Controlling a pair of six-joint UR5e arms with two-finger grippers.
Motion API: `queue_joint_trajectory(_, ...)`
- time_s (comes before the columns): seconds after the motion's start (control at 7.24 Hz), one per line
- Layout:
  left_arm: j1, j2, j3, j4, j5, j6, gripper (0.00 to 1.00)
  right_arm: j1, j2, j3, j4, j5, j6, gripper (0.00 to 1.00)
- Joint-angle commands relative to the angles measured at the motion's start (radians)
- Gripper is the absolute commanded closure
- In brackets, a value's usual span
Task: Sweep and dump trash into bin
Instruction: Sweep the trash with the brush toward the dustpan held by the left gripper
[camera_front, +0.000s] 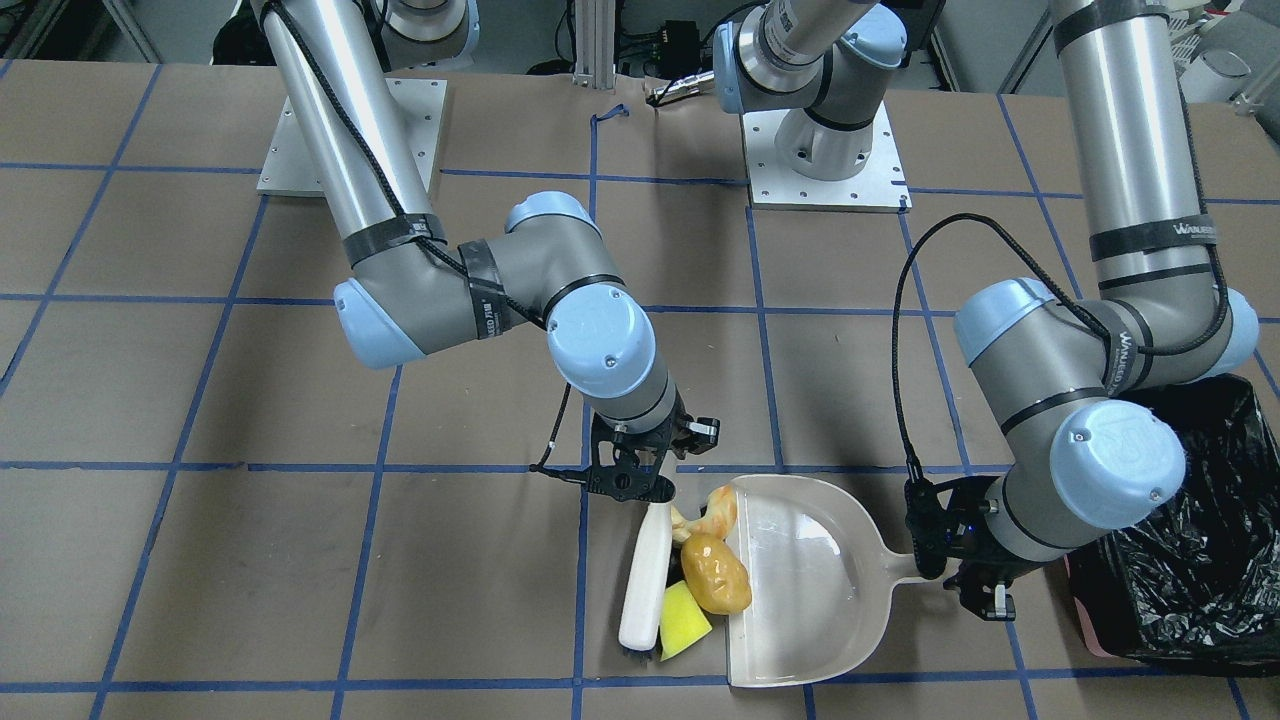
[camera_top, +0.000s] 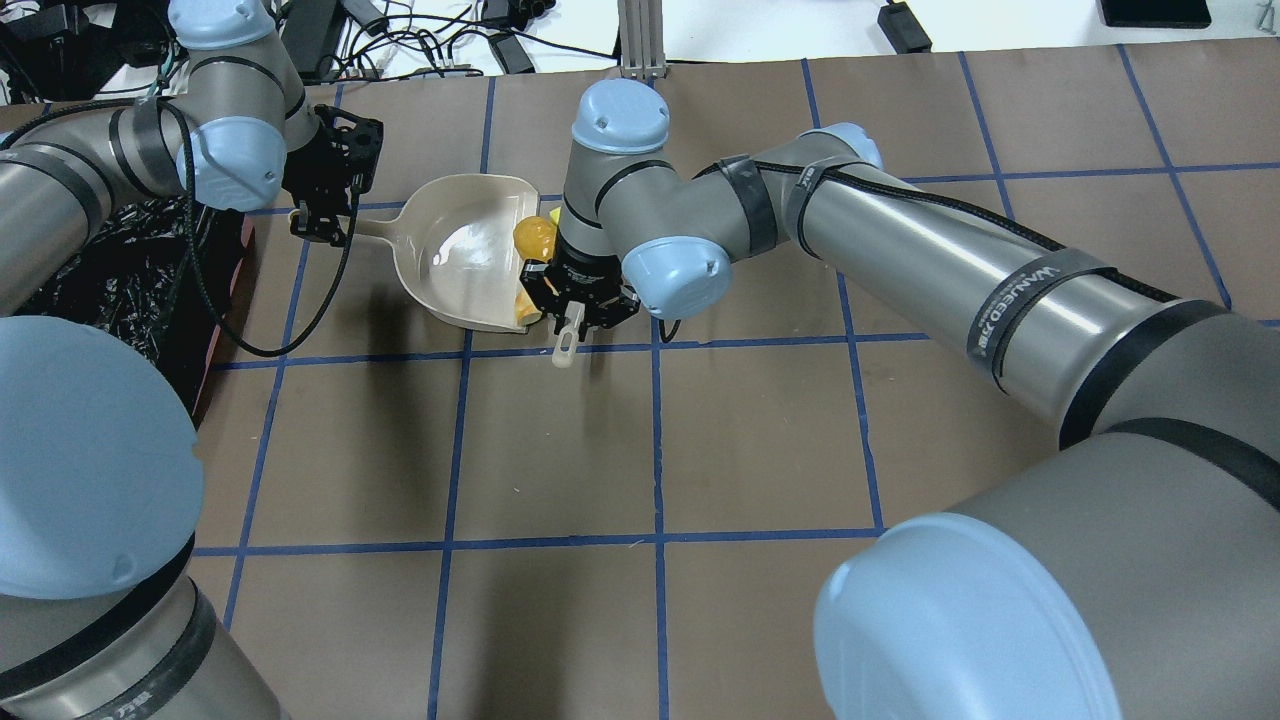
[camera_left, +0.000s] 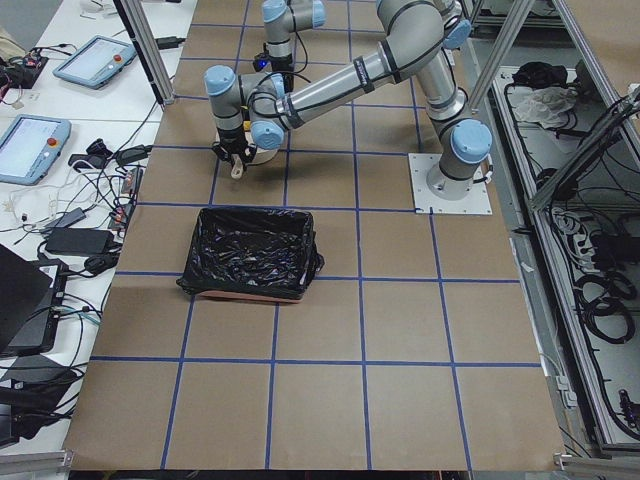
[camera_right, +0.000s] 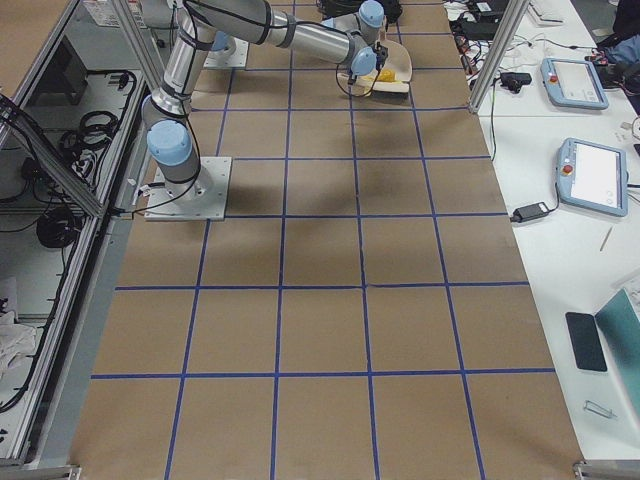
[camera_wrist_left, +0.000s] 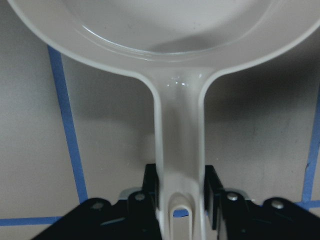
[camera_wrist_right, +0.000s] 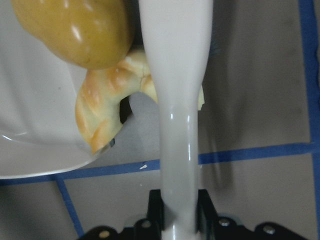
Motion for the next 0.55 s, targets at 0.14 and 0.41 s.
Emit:
queue_joint_trajectory(0.14,0.000,0.000,0.000,0.000,0.000,0.000,0.80,0.068,0.037,-0.062,-0.062,0.074,0.134,1.00)
queue_joint_trajectory(0.41,0.000,0.000,0.000,0.000,-0.001,0.000,0.80,0.097,0.038,-0.102,-0.074,0.139,0.196,1.00)
